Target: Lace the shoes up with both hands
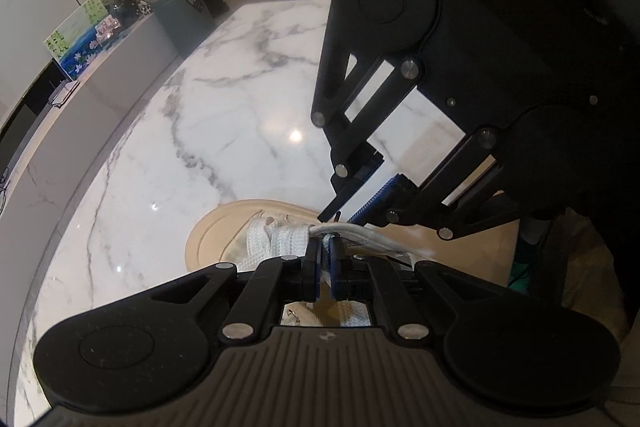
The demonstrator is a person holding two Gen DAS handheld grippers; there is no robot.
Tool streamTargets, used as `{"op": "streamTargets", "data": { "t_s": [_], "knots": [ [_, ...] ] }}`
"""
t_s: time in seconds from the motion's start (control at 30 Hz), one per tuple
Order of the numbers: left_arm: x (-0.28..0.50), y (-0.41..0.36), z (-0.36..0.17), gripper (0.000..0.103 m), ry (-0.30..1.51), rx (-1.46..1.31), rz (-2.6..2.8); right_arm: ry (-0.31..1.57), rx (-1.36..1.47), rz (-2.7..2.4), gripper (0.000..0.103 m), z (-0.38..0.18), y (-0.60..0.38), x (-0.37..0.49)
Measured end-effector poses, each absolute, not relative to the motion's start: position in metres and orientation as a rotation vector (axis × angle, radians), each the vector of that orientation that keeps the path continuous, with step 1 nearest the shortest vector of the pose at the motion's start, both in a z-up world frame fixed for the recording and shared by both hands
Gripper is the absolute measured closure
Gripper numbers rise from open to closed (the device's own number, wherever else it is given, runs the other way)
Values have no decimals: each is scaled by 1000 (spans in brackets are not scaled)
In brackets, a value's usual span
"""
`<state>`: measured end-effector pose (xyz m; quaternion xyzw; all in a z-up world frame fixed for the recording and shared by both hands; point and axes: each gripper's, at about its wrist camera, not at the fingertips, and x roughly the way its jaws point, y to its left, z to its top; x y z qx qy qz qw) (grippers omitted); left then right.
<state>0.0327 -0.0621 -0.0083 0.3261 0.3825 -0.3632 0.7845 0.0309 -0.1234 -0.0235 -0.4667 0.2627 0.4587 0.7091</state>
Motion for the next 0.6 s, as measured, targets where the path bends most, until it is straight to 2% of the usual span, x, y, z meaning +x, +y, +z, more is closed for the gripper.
{"op": "streamTargets", "data": {
  "t_s": [0.2, 0.27, 0.47, 0.6],
  "knots": [
    [30, -61, -8, 98, 822, 678, -759, 593, -1039, 1024, 100, -24, -119, 34],
    [27, -59, -6, 92, 814, 670, -749, 610, -1015, 1018, 102, -23, -117, 36],
    [10, -43, 11, 81, 777, 589, -721, 643, -983, 987, 102, -18, -109, 42],
    [-2, -17, 23, 80, 782, 537, -677, 649, -986, 967, 102, -17, -106, 43]
  ]
}}
